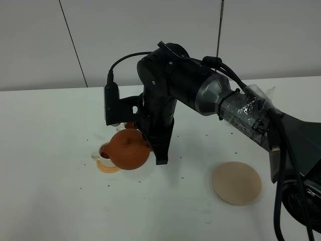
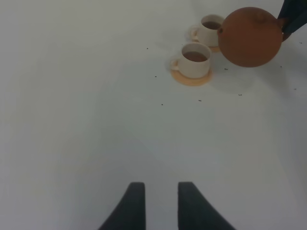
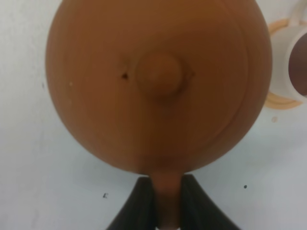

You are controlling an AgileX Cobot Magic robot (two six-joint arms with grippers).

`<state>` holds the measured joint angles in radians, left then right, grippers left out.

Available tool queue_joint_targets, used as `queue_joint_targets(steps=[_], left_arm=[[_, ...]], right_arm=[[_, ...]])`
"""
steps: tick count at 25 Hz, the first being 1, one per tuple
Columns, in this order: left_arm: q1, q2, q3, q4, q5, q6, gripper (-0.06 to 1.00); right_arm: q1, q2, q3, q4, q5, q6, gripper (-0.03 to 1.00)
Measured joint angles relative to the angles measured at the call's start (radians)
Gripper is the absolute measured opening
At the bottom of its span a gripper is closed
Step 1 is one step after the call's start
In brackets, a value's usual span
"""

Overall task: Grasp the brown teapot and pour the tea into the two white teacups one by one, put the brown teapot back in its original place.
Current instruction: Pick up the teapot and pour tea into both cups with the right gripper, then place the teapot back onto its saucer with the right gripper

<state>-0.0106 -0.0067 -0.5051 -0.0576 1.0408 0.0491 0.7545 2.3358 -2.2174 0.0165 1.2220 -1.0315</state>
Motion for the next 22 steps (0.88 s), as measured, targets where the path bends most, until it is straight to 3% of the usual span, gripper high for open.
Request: queue_joint_targets(steps=[11, 22], left_arm=[[0.0, 0.0, 0.0, 0.0, 0.0, 0.0, 0.24], [0.0, 0.0, 0.0, 0.0, 0.0, 0.0, 0.24]], right_arm=[[-0.009, -0.029, 0.034, -0.062, 0.001, 0.064, 0.1], [-0.169, -0.2, 0.304, -0.074, -0.001, 0.122, 0.1]])
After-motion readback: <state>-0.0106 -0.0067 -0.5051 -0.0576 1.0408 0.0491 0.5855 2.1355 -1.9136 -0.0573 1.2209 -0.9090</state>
